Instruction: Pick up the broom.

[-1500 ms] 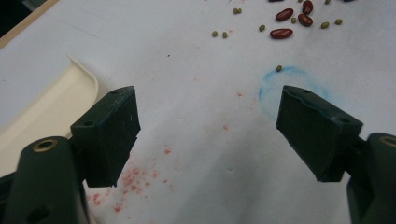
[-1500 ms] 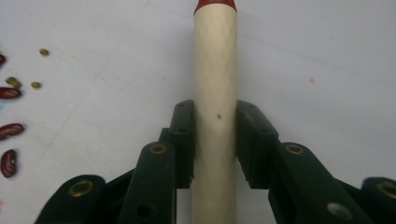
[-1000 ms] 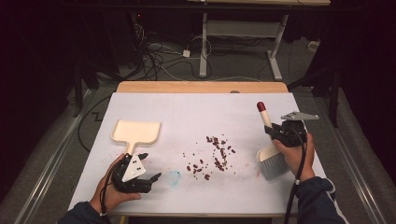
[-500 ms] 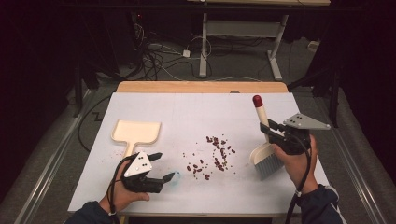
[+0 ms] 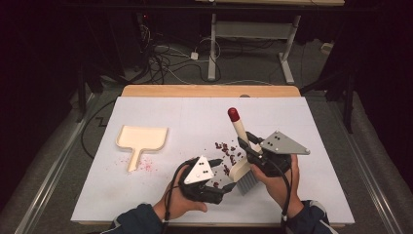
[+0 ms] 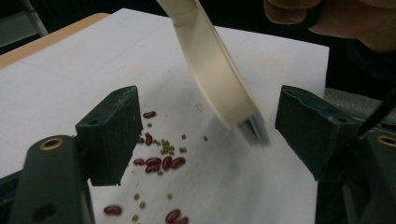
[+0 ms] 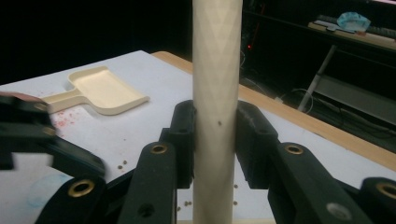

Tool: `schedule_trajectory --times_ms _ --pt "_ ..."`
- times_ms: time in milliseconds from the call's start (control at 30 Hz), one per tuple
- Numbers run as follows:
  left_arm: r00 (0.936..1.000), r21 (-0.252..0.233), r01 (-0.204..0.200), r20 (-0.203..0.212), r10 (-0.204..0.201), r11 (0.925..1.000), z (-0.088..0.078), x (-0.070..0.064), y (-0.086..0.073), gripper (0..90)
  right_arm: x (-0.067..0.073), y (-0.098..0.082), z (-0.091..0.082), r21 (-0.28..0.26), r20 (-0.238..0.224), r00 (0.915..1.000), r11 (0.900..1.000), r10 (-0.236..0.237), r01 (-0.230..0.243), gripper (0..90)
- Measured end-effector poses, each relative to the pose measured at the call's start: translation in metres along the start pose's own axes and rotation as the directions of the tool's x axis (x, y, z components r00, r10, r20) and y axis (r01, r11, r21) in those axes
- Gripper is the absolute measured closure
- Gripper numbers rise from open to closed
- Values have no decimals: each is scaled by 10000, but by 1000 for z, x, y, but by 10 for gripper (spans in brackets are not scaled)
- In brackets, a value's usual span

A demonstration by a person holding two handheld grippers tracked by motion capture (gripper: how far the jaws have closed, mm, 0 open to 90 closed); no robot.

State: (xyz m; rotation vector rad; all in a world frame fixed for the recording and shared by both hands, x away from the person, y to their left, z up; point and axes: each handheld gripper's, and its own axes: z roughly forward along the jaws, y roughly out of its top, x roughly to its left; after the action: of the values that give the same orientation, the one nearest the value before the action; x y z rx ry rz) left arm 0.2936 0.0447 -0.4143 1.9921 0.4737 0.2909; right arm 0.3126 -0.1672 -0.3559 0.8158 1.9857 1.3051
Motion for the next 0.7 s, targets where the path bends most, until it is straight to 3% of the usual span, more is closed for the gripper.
schedule_trajectory --times_ms 67,233,333,367,433,533,600,633,700 --pt "9995 19 302 -61 -302 9995 14 2 1 282 7 1 -1 -151 -127 9999 9999 14 -15 709" --pt "9984 -58 558 24 -558 9984 22 6 1 350 13 2 -3 -331 -251 9997 9994 -51 42 708" --pt "9973 -177 635 386 -628 9978 23 10 -1 465 18 2 -4 -417 -424 9991 9991 -53 36 707" --pt "9977 -154 534 431 -527 9985 22 11 -2 465 18 2 -4 -417 -424 9991 9991 -53 36 707" --pt "9979 -245 533 387 -523 9983 20 13 -3 571 19 2 -6 -678 -457 9988 9976 -172 141 706" --pt "9976 -230 557 425 -547 9982 14 19 -3 610 18 3 -7 -772 -472 9986 9968 -242 205 704" --pt "9978 -153 437 512 -429 9989 9 24 -2 649 12 3 -11 -943 -910 9957 9955 -165 79 695" --pt "9983 -112 279 520 -273 9995 6 26 -1 649 12 3 -11 -943 -910 9957 9955 -165 79 695" --pt "9991 -5 13 431 -13 10000 -1 30 0 657 8 6 -14 -950 -1620 9843 9939 -702 552 627"
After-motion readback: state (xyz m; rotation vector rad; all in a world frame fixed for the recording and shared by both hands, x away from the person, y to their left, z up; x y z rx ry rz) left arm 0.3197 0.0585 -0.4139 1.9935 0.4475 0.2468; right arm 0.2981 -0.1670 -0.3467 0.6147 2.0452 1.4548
